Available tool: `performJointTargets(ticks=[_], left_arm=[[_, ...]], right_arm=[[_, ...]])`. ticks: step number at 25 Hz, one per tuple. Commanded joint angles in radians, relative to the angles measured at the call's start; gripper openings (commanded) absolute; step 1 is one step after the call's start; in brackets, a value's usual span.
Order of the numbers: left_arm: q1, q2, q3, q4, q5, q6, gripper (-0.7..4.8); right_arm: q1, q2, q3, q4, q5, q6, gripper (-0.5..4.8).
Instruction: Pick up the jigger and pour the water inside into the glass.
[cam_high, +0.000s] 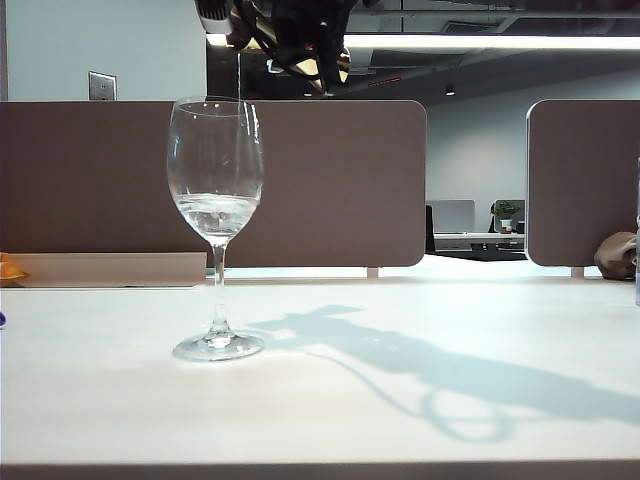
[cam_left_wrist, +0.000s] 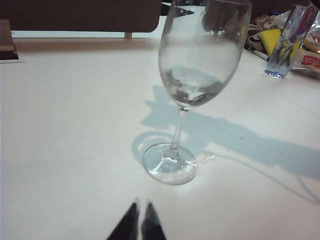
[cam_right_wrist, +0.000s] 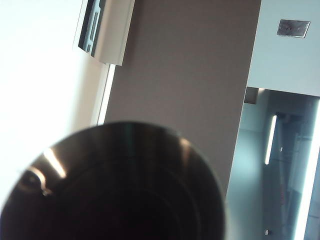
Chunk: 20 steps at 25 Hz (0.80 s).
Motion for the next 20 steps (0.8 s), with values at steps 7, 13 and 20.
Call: performJointTargets(ticks=[7,13,20], left_arm=[[0.001,0.001,-0.002,0.002,0.001,0.001,0.22],[0.001,0.001,-0.002,0.002,0.001,0.001,0.22],[0.001,0.001,-0.002,0.002,0.001,0.001,0.22]], right_arm=[[0.003,-0.006,0.006,0.03,-0.044,-0.047,-0.01],[0.032,-0.006,0.006,0.053,-0.023,0.329,-0.01],[0.021,-0.051,-0.024,0.049,0.005,0.95,-0.01]])
